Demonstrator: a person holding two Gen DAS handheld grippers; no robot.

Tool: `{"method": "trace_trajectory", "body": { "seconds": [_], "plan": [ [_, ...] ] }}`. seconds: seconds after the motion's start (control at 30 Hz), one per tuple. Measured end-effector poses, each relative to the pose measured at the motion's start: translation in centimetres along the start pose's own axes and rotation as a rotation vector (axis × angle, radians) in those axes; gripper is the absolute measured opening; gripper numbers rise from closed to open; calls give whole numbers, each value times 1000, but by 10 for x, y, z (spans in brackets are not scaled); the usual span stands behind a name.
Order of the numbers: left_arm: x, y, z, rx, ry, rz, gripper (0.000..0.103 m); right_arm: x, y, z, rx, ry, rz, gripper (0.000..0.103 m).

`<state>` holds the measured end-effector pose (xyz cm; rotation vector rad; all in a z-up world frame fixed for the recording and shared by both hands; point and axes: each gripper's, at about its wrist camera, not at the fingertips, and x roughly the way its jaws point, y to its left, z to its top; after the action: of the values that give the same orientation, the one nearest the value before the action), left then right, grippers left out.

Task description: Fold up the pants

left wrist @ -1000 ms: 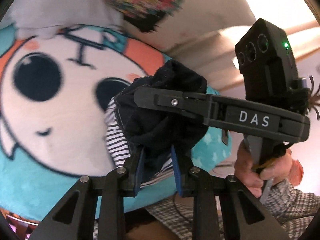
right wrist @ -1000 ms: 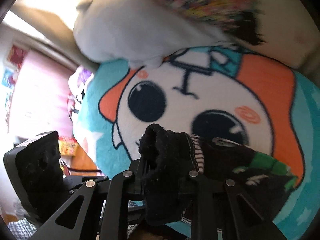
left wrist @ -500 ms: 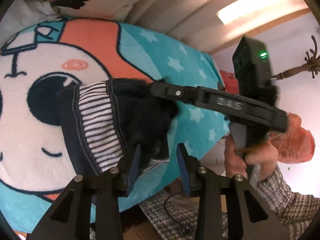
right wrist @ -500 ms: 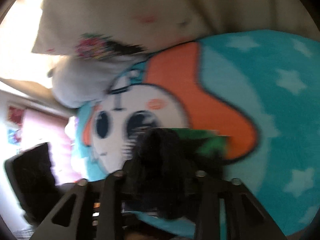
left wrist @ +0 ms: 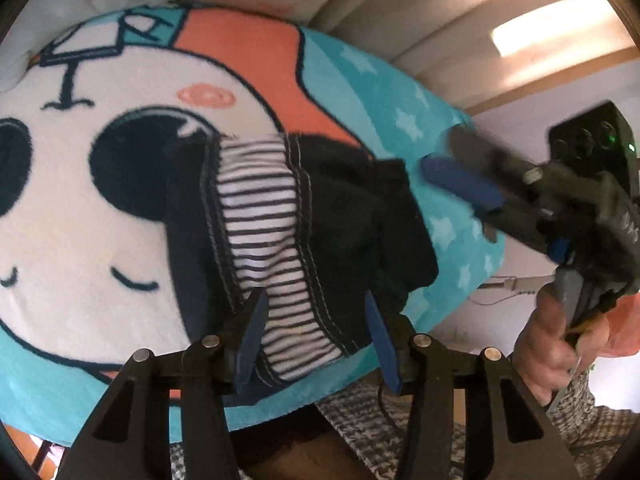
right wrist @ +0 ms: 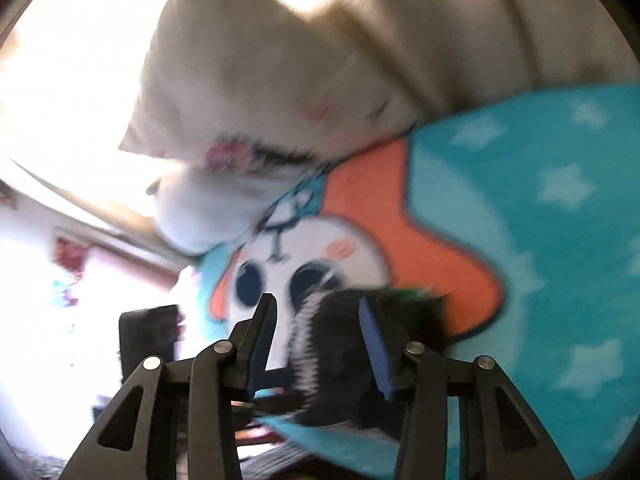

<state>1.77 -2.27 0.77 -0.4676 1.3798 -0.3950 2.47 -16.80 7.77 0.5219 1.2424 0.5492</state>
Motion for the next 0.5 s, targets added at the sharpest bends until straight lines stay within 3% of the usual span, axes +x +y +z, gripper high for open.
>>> {"method": "trace_trajectory", "body": {
  "seconds": [0.1, 0.23, 0.37, 0.5],
  "plan": [
    [10, -2, -4, 5, 21, 18, 48, 21, -23, -20, 59, 67, -71, 47],
    [6, 2, -6, 2, 28, -24, 48, 28, -46, -40, 100, 62, -123, 44],
    [-17, 7, -4, 2, -29, -82, 48, 29, -26, -48, -10, 60, -220, 44],
    [-37, 30, -2, -64, -100, -54, 52, 19, -22, -56, -78, 55, -274, 44]
  ]
}}
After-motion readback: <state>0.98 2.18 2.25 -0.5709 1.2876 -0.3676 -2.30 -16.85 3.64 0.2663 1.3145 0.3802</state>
